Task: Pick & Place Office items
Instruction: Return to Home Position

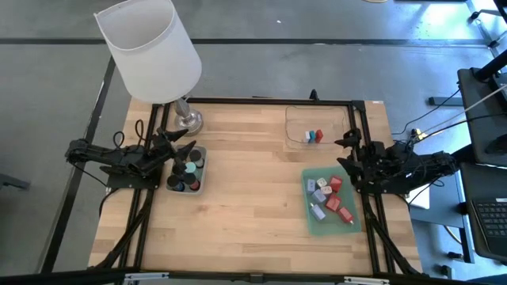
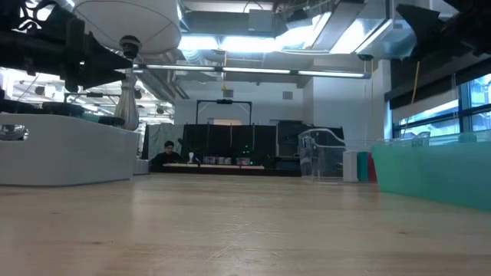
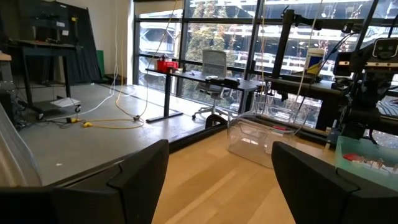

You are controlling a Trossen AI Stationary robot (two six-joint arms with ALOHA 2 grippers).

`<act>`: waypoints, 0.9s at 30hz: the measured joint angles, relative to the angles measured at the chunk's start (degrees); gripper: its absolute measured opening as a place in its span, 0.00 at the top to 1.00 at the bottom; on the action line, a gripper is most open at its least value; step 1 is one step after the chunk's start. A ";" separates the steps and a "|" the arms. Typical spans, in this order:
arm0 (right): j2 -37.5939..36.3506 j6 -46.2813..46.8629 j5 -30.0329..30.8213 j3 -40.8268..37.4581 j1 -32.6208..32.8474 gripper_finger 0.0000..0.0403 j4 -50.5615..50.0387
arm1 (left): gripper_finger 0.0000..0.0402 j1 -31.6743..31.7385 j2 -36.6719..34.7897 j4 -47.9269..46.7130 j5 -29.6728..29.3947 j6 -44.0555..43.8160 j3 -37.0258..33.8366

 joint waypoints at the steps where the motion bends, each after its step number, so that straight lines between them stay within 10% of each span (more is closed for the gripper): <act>1: 0.00 -1.07 0.02 -0.01 -0.35 0.30 -0.14 | 0.30 -0.01 0.00 -0.01 0.00 0.01 0.00; 10: 0.00 -14.12 0.19 -0.02 -4.20 0.30 -5.28 | 0.30 -0.01 0.00 0.00 0.00 0.00 0.00; 27: 0.00 -9.71 0.19 -0.02 -4.42 0.30 -13.48 | 0.30 0.01 0.00 0.00 0.00 0.00 0.00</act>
